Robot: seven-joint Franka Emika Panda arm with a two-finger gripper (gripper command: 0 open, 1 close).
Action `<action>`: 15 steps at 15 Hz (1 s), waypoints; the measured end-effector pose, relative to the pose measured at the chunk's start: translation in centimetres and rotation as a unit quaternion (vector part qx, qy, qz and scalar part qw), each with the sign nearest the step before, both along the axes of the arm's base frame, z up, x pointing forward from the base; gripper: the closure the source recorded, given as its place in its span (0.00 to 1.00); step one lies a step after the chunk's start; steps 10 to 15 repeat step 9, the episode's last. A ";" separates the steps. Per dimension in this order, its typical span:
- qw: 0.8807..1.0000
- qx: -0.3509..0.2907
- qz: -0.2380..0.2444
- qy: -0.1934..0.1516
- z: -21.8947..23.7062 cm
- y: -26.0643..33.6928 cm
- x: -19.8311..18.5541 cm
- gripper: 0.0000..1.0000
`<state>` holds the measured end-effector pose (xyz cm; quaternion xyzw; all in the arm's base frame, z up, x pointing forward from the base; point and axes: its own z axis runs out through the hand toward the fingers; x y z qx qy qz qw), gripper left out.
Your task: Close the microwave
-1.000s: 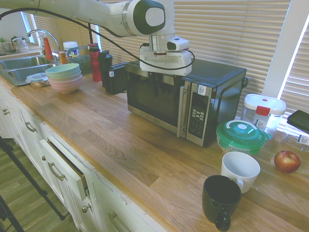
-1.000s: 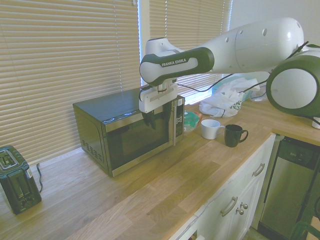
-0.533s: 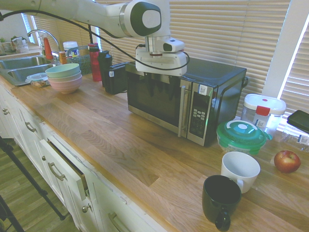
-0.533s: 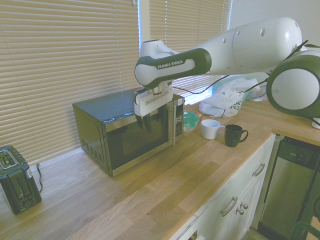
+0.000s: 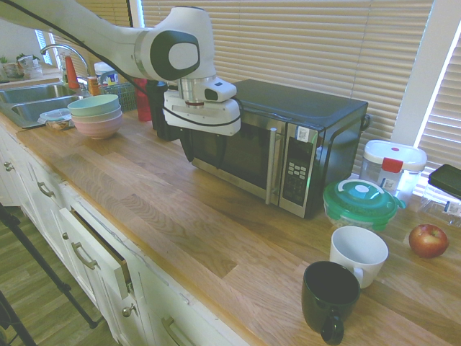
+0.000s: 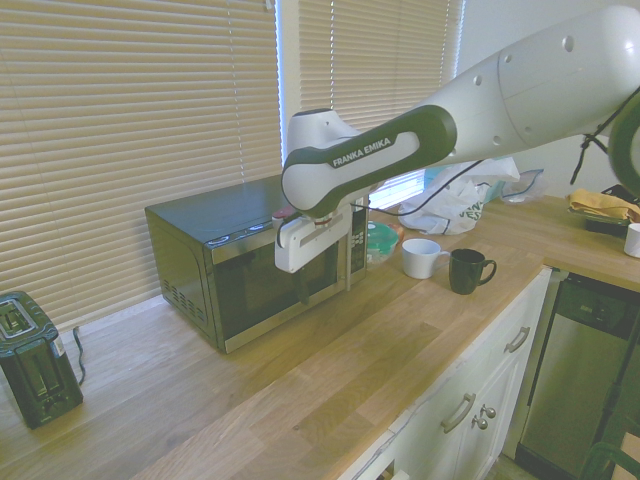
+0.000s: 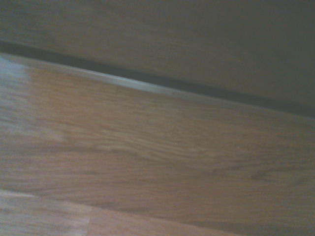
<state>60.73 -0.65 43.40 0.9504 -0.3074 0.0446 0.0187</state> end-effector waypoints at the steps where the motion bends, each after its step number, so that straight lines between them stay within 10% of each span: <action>1: 1.000 0.001 0.002 -0.001 -0.1 0.2 -1.2 0.00; 15: 1.000 0.005 0.017 -0.001 -2.8 1.4 -6.1 0.00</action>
